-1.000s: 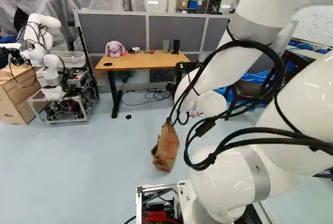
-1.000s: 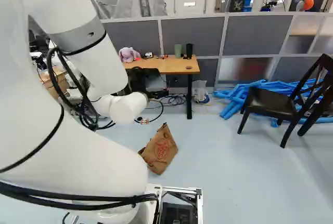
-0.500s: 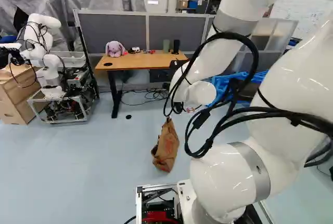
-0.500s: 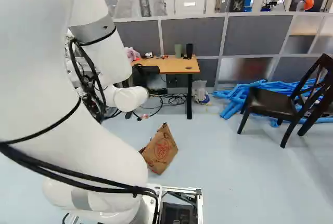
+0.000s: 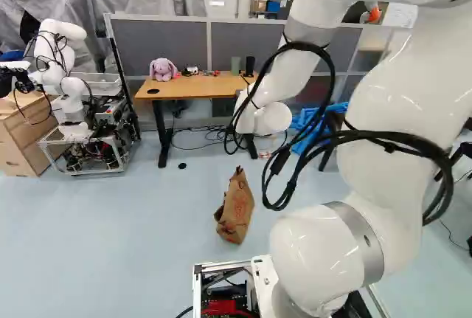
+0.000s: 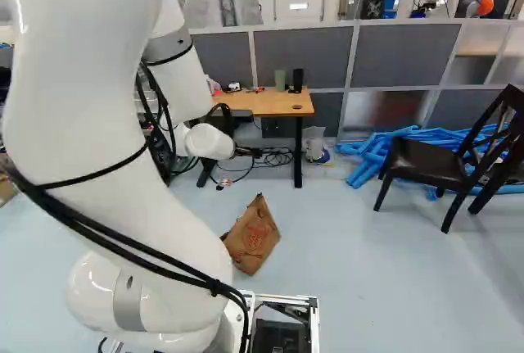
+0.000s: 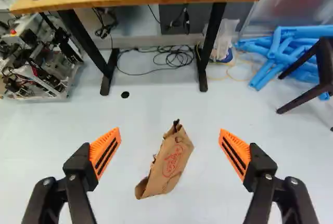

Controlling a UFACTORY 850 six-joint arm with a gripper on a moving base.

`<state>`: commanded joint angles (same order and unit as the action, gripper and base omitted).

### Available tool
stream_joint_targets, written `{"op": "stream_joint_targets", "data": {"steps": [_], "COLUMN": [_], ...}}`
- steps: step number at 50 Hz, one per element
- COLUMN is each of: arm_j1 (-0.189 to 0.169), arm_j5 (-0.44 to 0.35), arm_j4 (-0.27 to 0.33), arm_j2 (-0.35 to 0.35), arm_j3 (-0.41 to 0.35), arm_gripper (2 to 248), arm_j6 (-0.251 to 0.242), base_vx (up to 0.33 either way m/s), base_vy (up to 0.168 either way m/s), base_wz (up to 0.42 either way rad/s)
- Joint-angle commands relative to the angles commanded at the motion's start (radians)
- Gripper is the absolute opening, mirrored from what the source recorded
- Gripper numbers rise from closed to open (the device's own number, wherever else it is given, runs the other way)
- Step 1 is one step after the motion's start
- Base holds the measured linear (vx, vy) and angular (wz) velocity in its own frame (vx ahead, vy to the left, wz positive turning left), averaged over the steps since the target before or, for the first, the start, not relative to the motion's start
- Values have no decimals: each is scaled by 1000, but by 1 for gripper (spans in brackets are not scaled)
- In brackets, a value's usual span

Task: Pick up the bag on the ground and place it on the table

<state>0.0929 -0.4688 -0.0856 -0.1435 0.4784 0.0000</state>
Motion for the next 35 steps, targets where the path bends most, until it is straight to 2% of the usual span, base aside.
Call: {"op": "stream_joint_targets", "data": {"steps": [24,35], "arm_j1": [61,78], "arm_j5": [255,367], "arm_j4": [-57,-82], "arm_j2": [-182,-264], "arm_j3": [142,213], "arm_gripper": [247,247], "arm_j6": [0,0], "base_vx": [0,0], "base_vy": [0,0], "base_wz": [0,0]}}
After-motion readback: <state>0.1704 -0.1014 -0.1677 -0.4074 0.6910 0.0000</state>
